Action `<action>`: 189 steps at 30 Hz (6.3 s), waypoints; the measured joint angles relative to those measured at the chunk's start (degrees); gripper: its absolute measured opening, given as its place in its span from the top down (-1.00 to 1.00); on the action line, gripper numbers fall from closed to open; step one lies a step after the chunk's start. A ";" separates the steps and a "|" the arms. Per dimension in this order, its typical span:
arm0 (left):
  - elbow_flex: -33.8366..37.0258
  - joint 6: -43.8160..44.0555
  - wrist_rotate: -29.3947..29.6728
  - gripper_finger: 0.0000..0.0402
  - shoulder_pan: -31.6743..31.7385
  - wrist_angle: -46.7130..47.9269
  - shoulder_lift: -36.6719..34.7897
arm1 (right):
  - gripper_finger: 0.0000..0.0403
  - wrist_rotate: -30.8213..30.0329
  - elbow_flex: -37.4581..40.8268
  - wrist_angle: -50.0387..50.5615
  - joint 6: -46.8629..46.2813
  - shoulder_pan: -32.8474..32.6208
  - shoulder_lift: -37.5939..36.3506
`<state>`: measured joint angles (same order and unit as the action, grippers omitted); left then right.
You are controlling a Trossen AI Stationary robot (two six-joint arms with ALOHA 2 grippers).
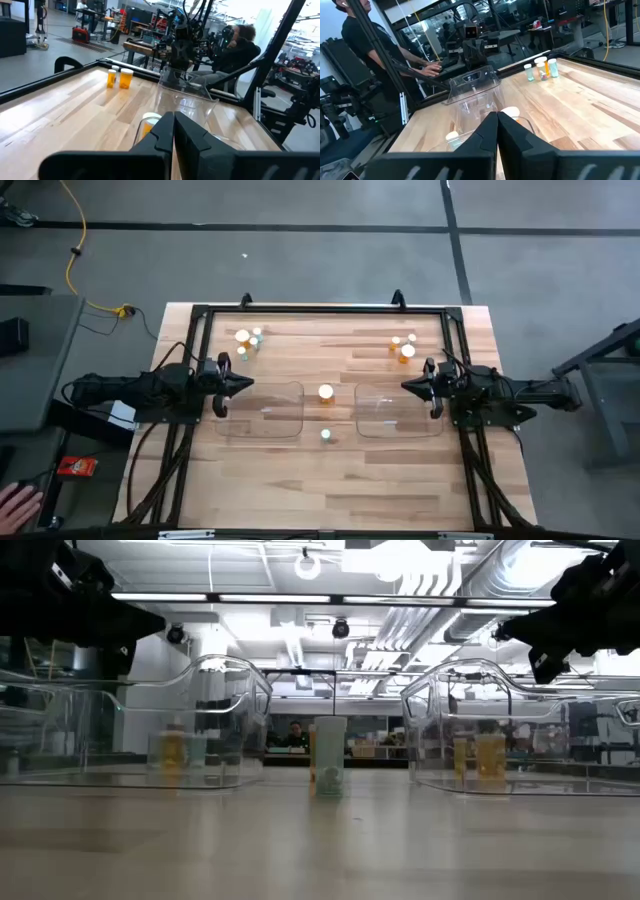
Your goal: Pick and place medicine bottles into bin by pill shape (circle, oval)
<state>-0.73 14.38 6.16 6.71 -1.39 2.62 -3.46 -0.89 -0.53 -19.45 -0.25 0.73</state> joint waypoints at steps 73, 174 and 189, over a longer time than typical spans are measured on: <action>0.00 0.01 0.01 0.98 0.01 0.00 -0.01 | 1.00 0.00 0.00 0.01 0.01 0.00 0.00; -40.81 4.71 -14.11 0.98 19.27 8.96 37.95 | -0.59 -16.31 -54.74 50.89 -21.55 24.95 60.18; -40.79 5.15 -14.15 0.98 19.27 9.05 38.00 | -0.79 -10.37 -54.36 55.90 -18.76 32.86 79.14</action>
<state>-41.52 19.53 -7.99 25.98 7.66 40.62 -13.83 -55.25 55.37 -38.22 32.61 79.88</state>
